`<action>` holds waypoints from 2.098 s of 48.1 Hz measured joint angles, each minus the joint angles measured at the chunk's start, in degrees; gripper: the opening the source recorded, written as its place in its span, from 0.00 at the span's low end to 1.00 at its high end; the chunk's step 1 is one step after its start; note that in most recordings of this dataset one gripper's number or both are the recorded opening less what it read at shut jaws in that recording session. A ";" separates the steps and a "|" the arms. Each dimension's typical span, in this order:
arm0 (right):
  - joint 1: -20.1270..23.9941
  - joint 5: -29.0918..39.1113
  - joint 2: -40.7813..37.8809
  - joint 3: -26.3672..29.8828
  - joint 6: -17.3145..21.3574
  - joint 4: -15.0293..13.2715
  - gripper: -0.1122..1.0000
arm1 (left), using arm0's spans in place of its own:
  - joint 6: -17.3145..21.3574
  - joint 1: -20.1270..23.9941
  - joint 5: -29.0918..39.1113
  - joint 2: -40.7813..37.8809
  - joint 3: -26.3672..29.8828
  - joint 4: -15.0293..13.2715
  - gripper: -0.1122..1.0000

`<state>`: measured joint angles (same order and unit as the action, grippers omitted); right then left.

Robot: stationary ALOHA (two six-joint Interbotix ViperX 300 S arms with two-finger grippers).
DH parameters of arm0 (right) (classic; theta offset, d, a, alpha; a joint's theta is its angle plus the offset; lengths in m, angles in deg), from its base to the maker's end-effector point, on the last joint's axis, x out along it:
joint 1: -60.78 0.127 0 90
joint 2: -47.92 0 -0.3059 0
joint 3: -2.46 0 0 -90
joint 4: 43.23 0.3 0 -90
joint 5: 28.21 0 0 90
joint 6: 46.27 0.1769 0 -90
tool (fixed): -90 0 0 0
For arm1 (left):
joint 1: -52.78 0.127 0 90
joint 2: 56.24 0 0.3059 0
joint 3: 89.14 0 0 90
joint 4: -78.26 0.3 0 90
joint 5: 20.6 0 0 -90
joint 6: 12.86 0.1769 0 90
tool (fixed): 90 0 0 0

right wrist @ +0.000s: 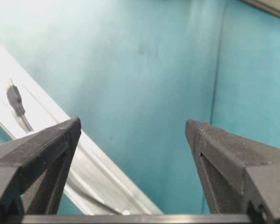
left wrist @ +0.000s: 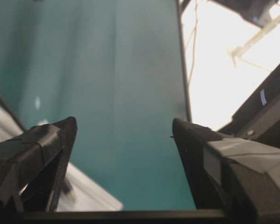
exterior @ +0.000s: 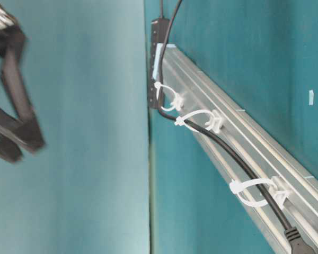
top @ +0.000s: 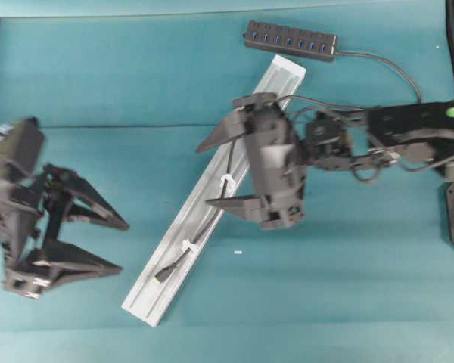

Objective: Pass the USB cable through three rings with both arms.

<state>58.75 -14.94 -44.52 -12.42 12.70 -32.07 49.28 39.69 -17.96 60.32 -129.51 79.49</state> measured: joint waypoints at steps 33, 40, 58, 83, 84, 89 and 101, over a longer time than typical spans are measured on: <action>-4.92 -0.53 15.82 -8.00 8.96 0.00 0.94 | 14.50 6.68 -0.44 15.12 0.09 0.09 0.89; -5.54 -0.44 18.81 -9.58 10.11 0.00 0.94 | 17.40 6.86 -0.35 16.52 0.09 0.09 0.89; -7.12 -2.02 28.13 -15.82 17.93 -0.09 0.94 | 19.07 11.43 3.96 18.72 -0.35 0.00 0.89; -8.26 -2.20 38.67 -23.12 19.07 0.00 0.94 | 19.60 14.50 5.45 21.45 -1.76 0.09 0.89; -8.17 -2.20 39.02 -23.29 19.07 -0.09 0.94 | 19.60 14.50 5.45 21.45 -1.76 0.09 0.89; -8.26 -2.29 40.25 -23.91 19.07 0.00 0.94 | 19.69 14.50 5.45 21.45 -1.85 0.09 0.89; -8.26 -2.20 41.92 -25.40 19.07 -0.09 0.94 | 19.69 14.50 5.36 21.53 -1.85 0.09 0.89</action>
<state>50.49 -17.14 -2.59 -37.82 31.77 -32.16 68.97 54.19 -12.60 81.86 -131.35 79.58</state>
